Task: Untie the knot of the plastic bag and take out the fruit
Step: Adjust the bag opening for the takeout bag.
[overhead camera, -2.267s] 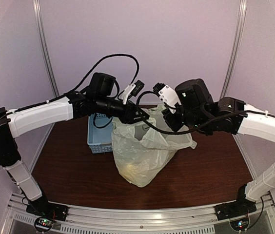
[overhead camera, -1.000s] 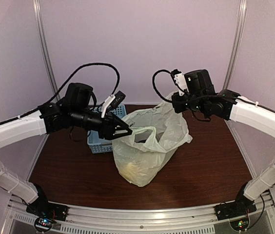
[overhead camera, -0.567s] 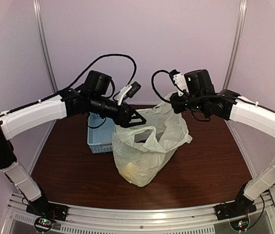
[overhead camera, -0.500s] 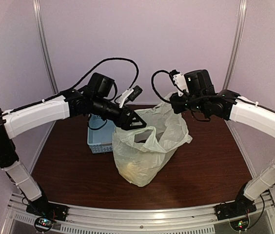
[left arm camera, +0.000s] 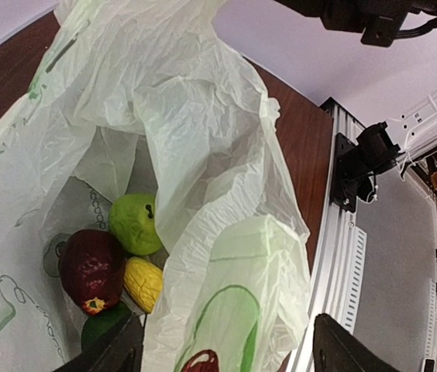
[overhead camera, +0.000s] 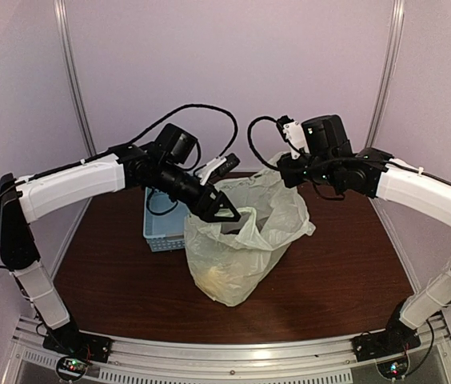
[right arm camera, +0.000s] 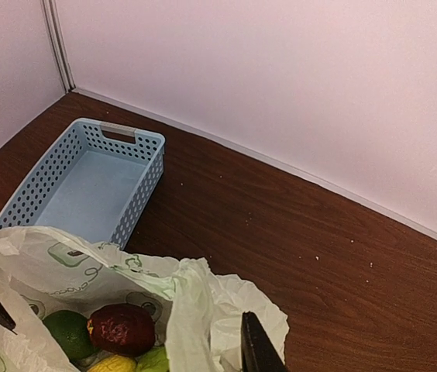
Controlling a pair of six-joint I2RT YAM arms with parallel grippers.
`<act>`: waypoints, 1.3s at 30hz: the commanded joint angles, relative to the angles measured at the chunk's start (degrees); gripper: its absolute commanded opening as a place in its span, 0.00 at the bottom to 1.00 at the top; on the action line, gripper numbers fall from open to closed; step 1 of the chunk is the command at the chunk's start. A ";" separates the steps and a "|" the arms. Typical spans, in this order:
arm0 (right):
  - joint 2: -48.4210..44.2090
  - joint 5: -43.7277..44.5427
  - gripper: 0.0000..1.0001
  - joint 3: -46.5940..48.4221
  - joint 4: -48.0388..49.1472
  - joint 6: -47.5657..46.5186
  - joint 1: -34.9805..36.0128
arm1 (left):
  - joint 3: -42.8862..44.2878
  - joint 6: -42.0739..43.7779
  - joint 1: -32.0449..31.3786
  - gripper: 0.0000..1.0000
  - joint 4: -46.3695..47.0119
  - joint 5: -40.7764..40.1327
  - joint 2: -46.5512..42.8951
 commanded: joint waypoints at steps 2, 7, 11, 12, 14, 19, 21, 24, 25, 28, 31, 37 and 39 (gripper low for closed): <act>-0.53 -0.48 0.15 -0.69 0.34 -0.19 -0.05 | 2.61 2.82 0.27 0.77 -2.48 3.53 1.66; -0.14 -0.32 0.15 -0.82 0.52 -0.01 -0.01 | 2.88 3.35 0.10 0.73 -2.83 4.25 2.29; -0.11 -0.14 0.15 -0.79 0.88 0.00 0.02 | 3.29 4.52 -0.44 0.67 -3.75 4.22 2.83; -0.11 -0.15 0.15 -0.80 0.99 -0.03 -0.02 | 3.42 4.93 -0.62 0.64 -3.99 4.27 2.93; 0.07 0.02 0.15 -0.70 1.06 -0.09 -0.02 | 3.47 5.61 -0.78 0.58 -4.15 4.32 2.81; 1.11 4.62 0.13 0.02 0.23 0.74 -0.10 | 2.49 7.06 -0.87 0.26 -3.70 4.37 0.96; 1.58 6.11 0.11 0.46 -0.36 1.72 -0.67 | 0.68 7.46 -0.91 0.16 -2.31 5.11 -0.79; 1.65 6.32 0.10 0.85 -0.38 3.93 -2.57 | -2.42 8.50 -1.00 0.09 -1.87 6.35 -3.19; 1.67 6.17 0.10 1.13 -0.32 4.44 -3.30 | -3.62 8.66 -1.04 0.08 -1.90 6.39 -3.97; 1.86 6.04 0.10 2.39 -0.24 5.31 -5.73 | -7.60 8.60 -1.09 0.01 -1.87 6.68 -6.33; 2.66 5.76 0.11 4.14 -0.67 5.63 -8.56 | -11.56 10.57 -1.22 0.00 -1.80 7.03 -9.56; 4.76 4.38 0.11 5.85 -0.60 6.37 -11.81 | -17.47 10.68 -1.39 0.00 -1.35 8.05 -13.26; 5.75 3.84 0.10 5.80 -0.56 6.87 -12.50 | -19.17 10.64 -1.48 0.02 -1.39 8.27 -13.59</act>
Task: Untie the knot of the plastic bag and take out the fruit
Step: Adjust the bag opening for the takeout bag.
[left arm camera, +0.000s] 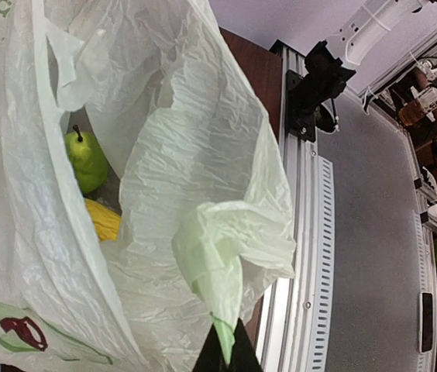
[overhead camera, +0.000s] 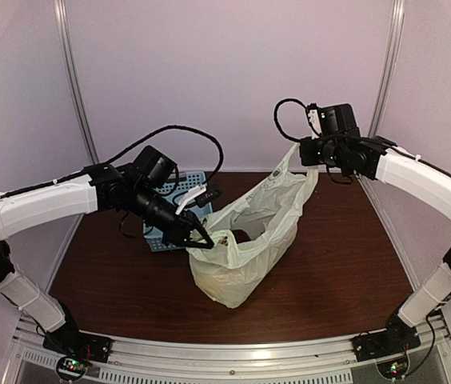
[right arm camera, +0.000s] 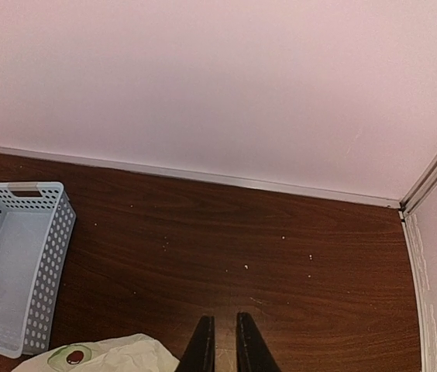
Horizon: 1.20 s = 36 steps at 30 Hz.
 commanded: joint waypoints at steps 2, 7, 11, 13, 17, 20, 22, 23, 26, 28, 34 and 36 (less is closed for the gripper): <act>2.79 -1.16 0.09 1.22 -0.53 2.27 -1.87 | -4.11 1.24 -0.67 0.03 1.00 1.58 -1.56; 3.29 -4.13 0.09 0.35 -0.02 2.44 -1.97 | -5.63 1.09 -0.85 0.11 0.99 0.41 -1.92; 2.39 -8.90 0.19 0.16 0.38 1.81 -1.93 | -5.64 0.32 -0.85 0.27 2.00 -0.31 -2.83; 1.47 -10.48 0.26 0.12 -0.15 1.65 -1.92 | -5.50 0.10 -0.85 0.36 2.69 0.19 -3.60; -1.65 -12.30 0.41 -0.76 -1.35 1.23 -1.78 | -5.42 -2.16 -0.85 0.52 3.02 0.48 -5.75; -4.55 -14.04 0.52 -1.81 -2.29 1.04 -1.73 | -5.42 -3.36 -0.85 0.64 3.06 -0.08 -7.93; -6.57 -14.97 0.60 -2.78 -2.96 0.88 -1.61 | -5.10 -4.12 -0.85 0.71 3.18 -0.58 -9.51; -7.62 -15.32 0.64 -3.34 -3.22 0.93 -1.53 | -4.84 -4.46 -0.84 0.73 3.14 -0.93 -10.10; -10.73 -16.49 0.74 -5.10 -4.19 0.83 -1.35 | -3.69 -5.07 -0.72 0.81 3.12 -2.18 -11.62; -12.64 -18.95 0.78 -6.29 -4.70 0.63 -1.15 | -2.53 -5.21 -0.49 0.84 3.07 -2.48 -12.15; -17.04 -24.05 0.89 -11.91 -4.22 0.16 0.05 | 3.85 -7.15 0.29 0.90 3.14 -7.63 -10.31; -17.74 -23.89 0.91 -14.44 -2.72 0.85 0.36 | 6.39 -7.38 0.29 0.92 3.55 -10.70 -8.61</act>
